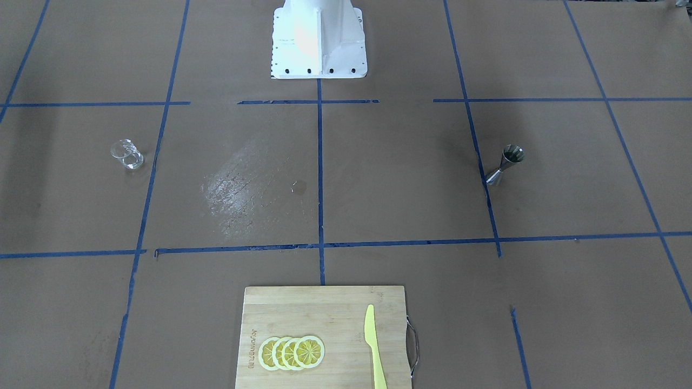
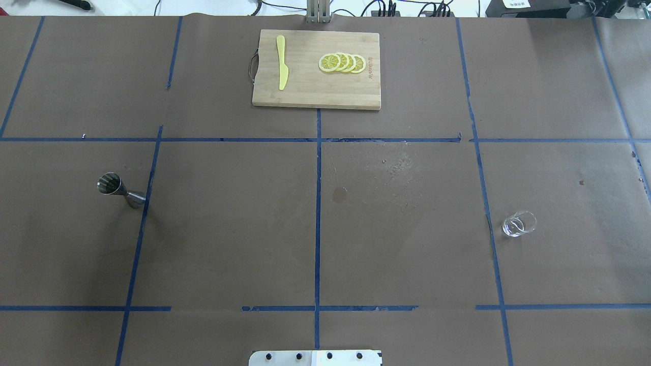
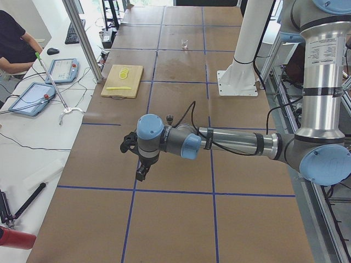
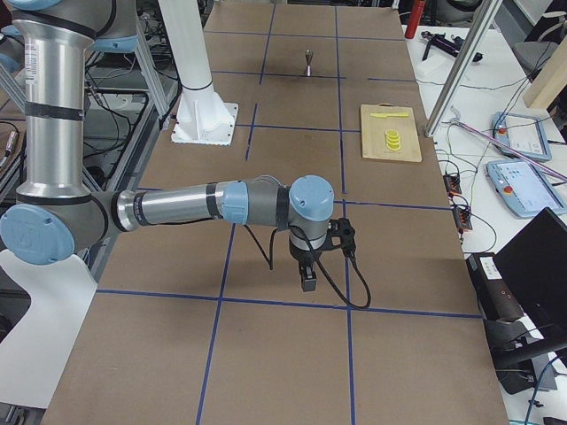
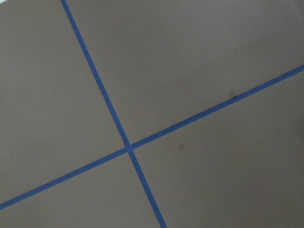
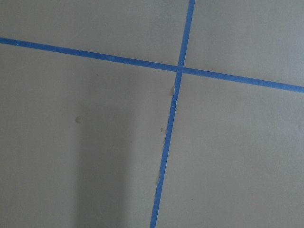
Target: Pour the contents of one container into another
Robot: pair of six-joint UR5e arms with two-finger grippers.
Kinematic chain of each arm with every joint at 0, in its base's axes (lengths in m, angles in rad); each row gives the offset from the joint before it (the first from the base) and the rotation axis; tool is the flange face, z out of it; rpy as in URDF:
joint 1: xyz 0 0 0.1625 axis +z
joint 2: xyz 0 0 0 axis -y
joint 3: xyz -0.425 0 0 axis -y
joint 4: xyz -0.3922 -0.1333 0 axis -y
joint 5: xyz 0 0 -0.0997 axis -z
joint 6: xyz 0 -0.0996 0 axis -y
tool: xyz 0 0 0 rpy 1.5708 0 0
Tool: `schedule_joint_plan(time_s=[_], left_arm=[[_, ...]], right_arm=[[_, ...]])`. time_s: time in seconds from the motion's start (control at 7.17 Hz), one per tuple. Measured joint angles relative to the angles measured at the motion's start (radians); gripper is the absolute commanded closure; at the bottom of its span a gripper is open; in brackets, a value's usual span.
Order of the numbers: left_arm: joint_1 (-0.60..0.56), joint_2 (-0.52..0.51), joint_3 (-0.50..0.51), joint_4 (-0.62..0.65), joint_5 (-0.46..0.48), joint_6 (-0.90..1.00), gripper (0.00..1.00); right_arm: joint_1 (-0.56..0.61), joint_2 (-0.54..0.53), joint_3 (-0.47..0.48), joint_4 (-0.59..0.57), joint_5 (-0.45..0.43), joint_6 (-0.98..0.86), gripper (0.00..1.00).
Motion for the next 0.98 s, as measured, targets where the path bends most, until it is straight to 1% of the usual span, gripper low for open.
schedule_joint_plan(time_s=[0.28, 0.56, 0.7, 0.98], left_arm=[[0.002, -0.018, 0.05, 0.03, 0.001, -0.004, 0.0], [-0.009, -0.075, 0.064, 0.169, -0.002, -0.009, 0.0], [-0.028, -0.088, 0.063, 0.202, -0.001, -0.01, 0.0], [-0.062, -0.093, 0.06, 0.217, -0.001, -0.01, 0.0]], right_arm=[[0.0, 0.004, -0.011, 0.0, 0.003, 0.02, 0.0], [0.0, 0.01, -0.021, 0.0, 0.004, 0.042, 0.0], [0.0, 0.011, -0.037, 0.0, 0.005, 0.045, 0.0], [0.001, 0.011, -0.077, 0.001, 0.006, 0.045, 0.0]])
